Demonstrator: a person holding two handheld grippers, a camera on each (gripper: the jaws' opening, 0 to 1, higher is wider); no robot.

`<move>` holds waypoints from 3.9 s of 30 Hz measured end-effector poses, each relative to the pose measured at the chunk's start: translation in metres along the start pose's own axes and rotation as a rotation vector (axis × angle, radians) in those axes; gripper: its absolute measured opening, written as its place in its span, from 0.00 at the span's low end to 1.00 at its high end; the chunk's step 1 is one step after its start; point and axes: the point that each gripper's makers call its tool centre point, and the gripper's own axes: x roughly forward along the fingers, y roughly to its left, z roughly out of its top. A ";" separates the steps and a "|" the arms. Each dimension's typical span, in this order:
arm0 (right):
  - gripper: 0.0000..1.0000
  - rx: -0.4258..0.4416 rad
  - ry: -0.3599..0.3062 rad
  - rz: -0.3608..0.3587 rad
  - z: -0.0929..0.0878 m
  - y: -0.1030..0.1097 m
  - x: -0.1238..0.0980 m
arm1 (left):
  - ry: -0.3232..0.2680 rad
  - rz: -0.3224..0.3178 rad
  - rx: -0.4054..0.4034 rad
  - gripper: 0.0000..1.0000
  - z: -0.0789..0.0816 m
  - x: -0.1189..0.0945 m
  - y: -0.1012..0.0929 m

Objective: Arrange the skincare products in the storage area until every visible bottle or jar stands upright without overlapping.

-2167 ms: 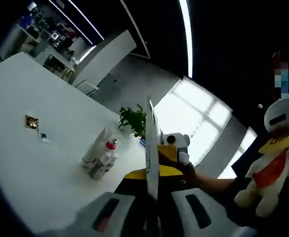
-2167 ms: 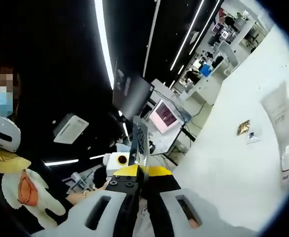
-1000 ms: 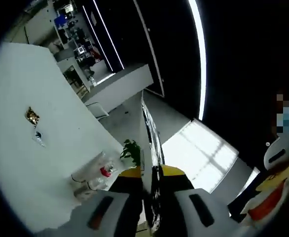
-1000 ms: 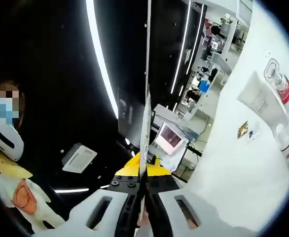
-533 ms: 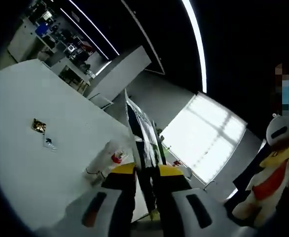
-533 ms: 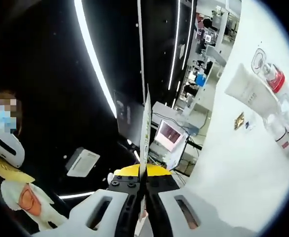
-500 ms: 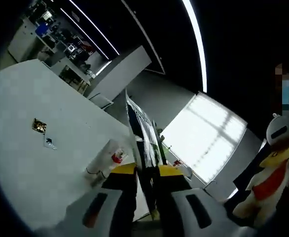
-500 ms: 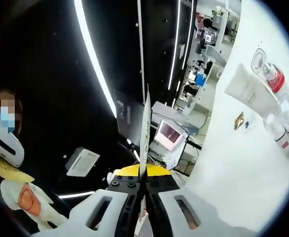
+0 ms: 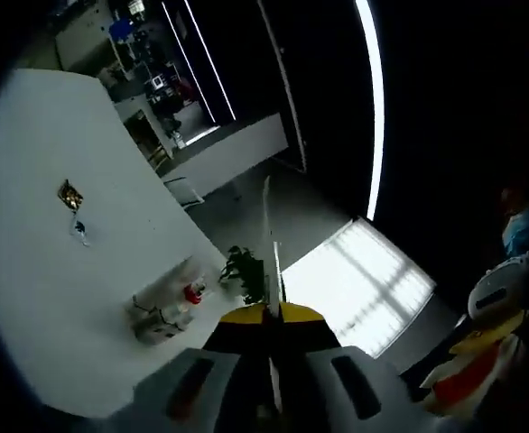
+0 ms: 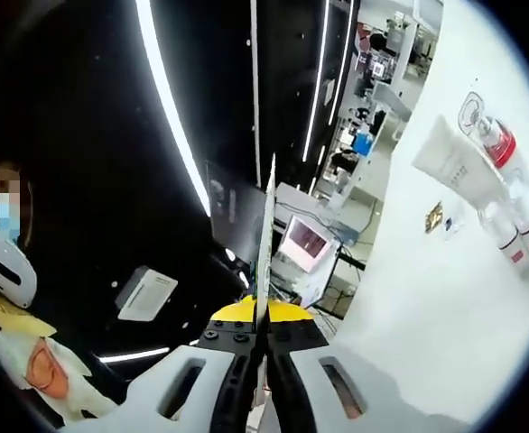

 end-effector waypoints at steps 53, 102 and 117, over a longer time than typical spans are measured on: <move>0.56 -0.425 0.165 -0.178 -0.015 -0.055 -0.006 | 0.142 0.094 -0.122 0.00 -0.013 0.001 0.061; 1.00 -0.635 0.339 -0.466 -0.019 -0.110 -0.068 | 0.236 0.284 -0.168 0.00 -0.049 0.033 0.155; 0.99 -0.608 0.320 -0.502 -0.017 -0.116 -0.072 | 0.318 0.420 -0.070 0.00 -0.072 0.037 0.197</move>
